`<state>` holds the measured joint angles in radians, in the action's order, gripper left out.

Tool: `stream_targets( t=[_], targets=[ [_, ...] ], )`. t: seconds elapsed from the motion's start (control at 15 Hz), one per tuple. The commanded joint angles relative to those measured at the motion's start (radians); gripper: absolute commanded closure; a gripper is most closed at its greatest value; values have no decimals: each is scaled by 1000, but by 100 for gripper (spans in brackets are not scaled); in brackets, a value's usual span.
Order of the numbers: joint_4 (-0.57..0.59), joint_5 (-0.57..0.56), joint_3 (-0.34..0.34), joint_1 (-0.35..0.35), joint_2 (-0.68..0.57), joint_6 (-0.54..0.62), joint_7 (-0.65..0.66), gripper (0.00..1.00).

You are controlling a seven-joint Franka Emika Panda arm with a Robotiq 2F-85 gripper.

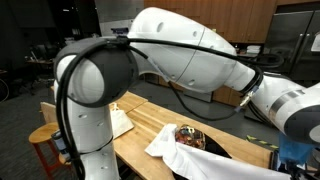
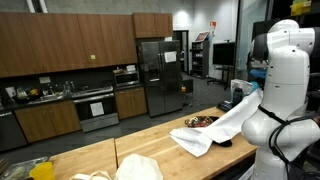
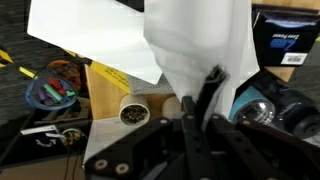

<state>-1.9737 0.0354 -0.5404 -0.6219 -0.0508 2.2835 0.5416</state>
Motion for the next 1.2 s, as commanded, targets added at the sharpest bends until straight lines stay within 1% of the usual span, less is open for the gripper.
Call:
stream_targets(
  t=[0.0,0.07,0.27,0.47,0.53,0.6,0.67,0.73,0.87,0.93,1.13],
  targets=[
    [69,-57,-9,11,-108,-72,78,99],
    [27,-19,-9,7,-67,-23,37,96],
    [48,-37,-10,15,-120,-38,58,96],
    [59,-39,-11,16,-120,-51,59,96],
    [61,-39,-11,15,-119,-53,59,71],
    [57,-48,-14,17,-102,-47,54,70],
    [59,-42,-15,17,-79,-49,55,65],
    [62,-38,-12,16,-118,-47,58,85],
    [69,-38,-13,16,-111,-47,58,71],
    [69,-38,-13,16,-106,-47,58,66],
    [69,-39,-13,15,-102,-47,58,65]
  ],
)
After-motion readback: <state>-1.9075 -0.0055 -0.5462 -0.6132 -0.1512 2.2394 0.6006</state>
